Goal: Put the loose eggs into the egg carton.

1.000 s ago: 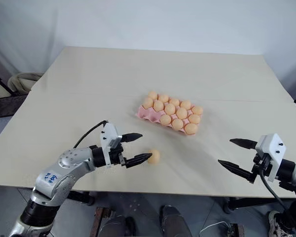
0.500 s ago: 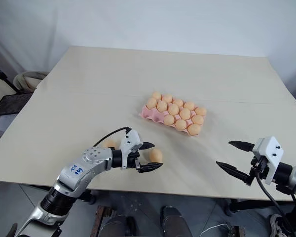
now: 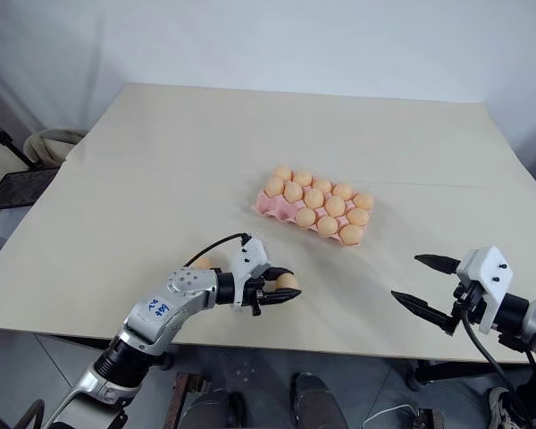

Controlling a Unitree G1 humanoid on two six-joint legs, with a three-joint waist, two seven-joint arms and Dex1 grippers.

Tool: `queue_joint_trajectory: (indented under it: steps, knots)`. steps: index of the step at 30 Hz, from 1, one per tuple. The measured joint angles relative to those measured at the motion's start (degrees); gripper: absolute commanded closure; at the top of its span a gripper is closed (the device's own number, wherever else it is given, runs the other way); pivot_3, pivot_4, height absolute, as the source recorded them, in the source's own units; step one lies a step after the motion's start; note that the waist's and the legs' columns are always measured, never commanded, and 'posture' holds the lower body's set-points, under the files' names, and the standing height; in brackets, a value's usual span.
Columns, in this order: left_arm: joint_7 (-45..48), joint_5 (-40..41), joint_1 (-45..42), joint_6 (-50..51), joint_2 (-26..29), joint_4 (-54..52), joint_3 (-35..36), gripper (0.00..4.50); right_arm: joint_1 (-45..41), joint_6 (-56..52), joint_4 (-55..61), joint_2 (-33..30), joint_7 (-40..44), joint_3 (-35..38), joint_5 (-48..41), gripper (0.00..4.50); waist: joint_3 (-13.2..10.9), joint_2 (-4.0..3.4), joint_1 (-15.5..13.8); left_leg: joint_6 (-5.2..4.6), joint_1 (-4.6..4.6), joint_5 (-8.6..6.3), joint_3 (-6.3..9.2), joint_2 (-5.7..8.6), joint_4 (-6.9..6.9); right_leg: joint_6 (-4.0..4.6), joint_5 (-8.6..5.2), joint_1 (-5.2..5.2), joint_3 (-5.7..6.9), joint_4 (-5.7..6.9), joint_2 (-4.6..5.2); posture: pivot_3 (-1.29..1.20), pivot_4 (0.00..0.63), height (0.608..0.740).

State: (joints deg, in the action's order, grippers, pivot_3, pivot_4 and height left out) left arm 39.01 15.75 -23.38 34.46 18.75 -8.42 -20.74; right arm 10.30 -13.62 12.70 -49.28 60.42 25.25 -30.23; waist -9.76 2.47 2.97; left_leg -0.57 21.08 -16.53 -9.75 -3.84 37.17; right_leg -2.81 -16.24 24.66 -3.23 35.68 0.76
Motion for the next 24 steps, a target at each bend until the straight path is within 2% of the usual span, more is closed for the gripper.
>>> queue_joint_trajectory:
  steps: [4, 9, 16, 24]
  knots:
    - [-0.59, 0.45, -2.38, -0.04, -1.90, 0.32, 3.06, 2.42, -0.29, 0.01, -0.10, 0.01, -0.09, -0.01, 0.07, 0.00, -0.01, 0.00, -0.10, -0.04, 0.03, 0.02, 0.01, 0.01, 0.02, -0.01, 0.01, 0.01, 0.00, 0.00, 0.00, 0.00, 0.150, 0.740]
    - [-3.25, 0.82, -12.64, -4.06, -4.02, 4.82, 10.78, 2.42, -0.73, 0.10, -0.25, 0.24, -0.22, -0.05, 0.10, 0.00, 0.00, -0.01, -0.44, -0.12, -0.01, 0.07, 0.03, 0.08, 0.03, -0.06, 0.03, -0.08, -0.02, -0.07, -0.01, 0.00, 0.150, 0.740]
    - [-5.65, -4.31, -19.72, -14.63, -6.12, 27.51, 12.00, 2.42, -0.27, 1.29, -0.93, 0.86, 0.02, 0.13, 0.07, 0.00, -0.01, -0.01, -0.82, -0.09, 0.09, 0.04, 0.04, 0.07, -0.04, -0.44, 0.25, 0.04, 0.02, -0.11, -0.04, 0.00, 0.150, 0.740]
    - [-6.92, -7.35, -26.48, -24.38, -10.87, 42.98, 12.98, 2.42, 2.62, 1.35, 0.56, 2.19, -0.91, 1.68, 0.05, 0.00, -0.02, -0.02, -1.44, -0.05, 0.17, -0.23, 0.02, 0.03, -0.05, -0.46, 0.19, 0.10, 0.07, -0.18, -0.07, 0.00, 0.150, 0.740]
